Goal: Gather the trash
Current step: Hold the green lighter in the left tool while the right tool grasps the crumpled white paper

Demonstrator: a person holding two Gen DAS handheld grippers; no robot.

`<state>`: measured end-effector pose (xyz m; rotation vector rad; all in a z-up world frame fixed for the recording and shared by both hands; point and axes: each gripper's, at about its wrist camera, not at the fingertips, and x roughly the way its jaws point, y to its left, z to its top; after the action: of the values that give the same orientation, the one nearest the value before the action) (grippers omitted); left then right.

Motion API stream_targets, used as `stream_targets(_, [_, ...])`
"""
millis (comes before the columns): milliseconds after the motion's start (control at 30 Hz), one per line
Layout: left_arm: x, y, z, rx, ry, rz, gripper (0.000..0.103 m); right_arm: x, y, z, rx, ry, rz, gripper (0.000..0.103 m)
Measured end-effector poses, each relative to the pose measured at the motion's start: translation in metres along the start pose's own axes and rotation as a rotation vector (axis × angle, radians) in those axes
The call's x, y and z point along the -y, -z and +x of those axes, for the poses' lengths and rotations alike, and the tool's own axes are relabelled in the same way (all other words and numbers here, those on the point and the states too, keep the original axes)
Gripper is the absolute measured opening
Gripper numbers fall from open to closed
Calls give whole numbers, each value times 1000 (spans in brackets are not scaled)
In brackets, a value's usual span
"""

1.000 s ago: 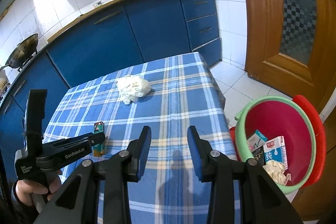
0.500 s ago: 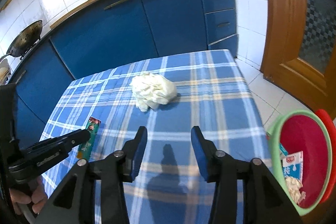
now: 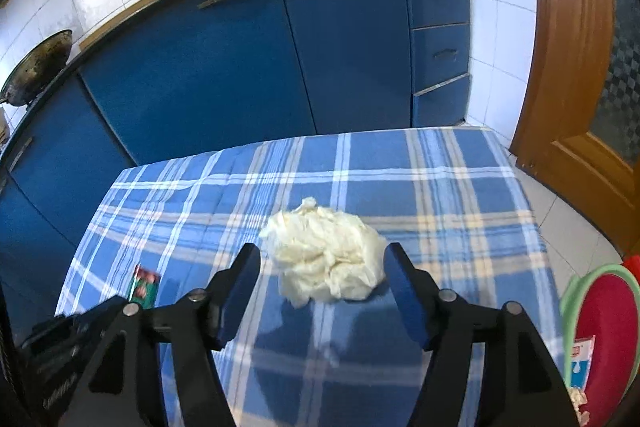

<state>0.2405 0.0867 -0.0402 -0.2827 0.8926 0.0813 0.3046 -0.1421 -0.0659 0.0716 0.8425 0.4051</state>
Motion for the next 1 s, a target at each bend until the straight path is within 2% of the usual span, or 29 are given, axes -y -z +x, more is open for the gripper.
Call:
stream_targets(200, [-2,0,0,4,2,-5,12,-2,-5,17,-7,2,-15,69])
stream_targets(533, [1,2,-1,10,6,-2,12,-7,-2,17,-7,-8,-53,56])
stream_targets(633, [2,2,-4,15,7,-1,12,-7,1,8,5,-21,-44,55])
stream_targets(1000, [26,9,-24,34,51,40,12,12,26,-67,77,-45,-25,55])
